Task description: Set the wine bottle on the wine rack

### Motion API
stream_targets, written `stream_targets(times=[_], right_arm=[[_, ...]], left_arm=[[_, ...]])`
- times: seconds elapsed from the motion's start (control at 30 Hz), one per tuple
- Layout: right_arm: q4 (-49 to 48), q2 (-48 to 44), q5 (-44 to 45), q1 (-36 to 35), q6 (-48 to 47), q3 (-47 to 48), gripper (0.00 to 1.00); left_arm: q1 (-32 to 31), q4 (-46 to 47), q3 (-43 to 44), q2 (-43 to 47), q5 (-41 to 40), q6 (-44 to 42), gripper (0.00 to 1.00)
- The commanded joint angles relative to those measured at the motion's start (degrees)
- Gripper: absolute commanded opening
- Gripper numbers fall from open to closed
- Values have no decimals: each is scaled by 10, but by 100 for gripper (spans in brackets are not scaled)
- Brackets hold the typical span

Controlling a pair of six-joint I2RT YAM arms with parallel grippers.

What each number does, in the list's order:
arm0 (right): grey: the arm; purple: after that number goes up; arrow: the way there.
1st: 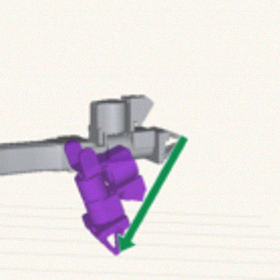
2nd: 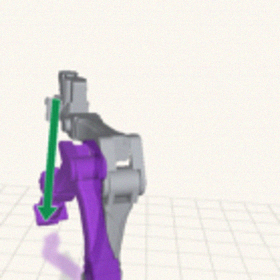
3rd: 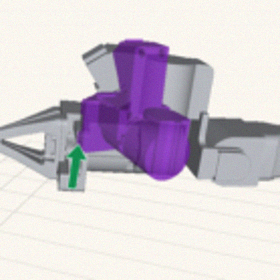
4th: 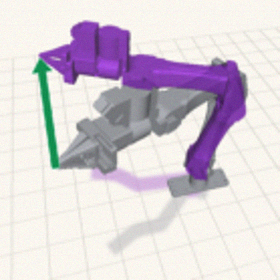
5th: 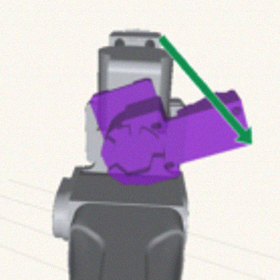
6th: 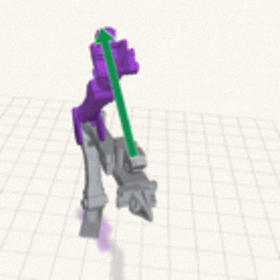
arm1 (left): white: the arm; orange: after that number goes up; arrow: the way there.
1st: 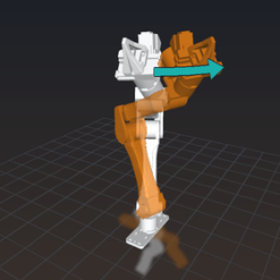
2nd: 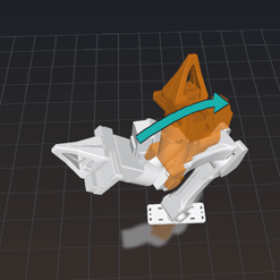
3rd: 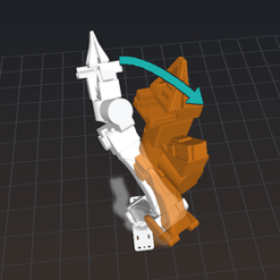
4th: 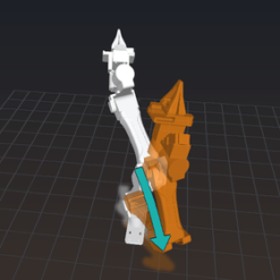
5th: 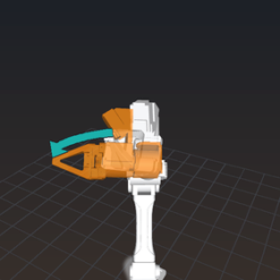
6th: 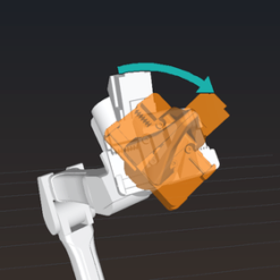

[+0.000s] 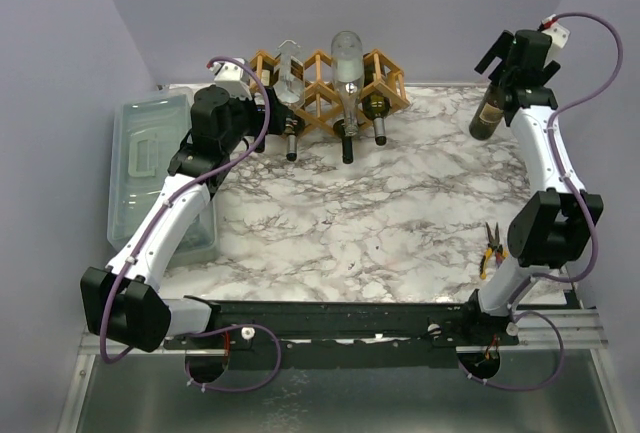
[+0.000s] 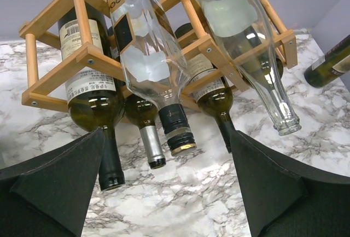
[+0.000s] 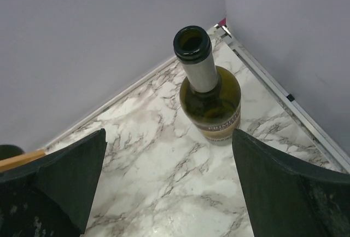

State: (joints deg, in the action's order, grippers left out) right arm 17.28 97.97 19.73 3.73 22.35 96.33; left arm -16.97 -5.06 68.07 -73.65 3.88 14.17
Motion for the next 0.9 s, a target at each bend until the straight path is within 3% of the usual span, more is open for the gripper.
stream_targets(times=[0.0, 0.13, 0.6, 0.87], right_arm=[[1, 58, 27, 16, -3, 37, 100], [-42, 84, 19, 25, -9, 19, 100], [-334, 79, 65, 25, -92, -195, 100], [-396, 154, 58, 26, -140, -162, 100]], left_arm=[[0, 16, -1, 15, 24, 6, 99], [0, 16, -2, 13, 24, 4, 99], [1, 13, 3, -2, 35, 7, 98], [1, 7, 7, -9, 34, 2, 98]])
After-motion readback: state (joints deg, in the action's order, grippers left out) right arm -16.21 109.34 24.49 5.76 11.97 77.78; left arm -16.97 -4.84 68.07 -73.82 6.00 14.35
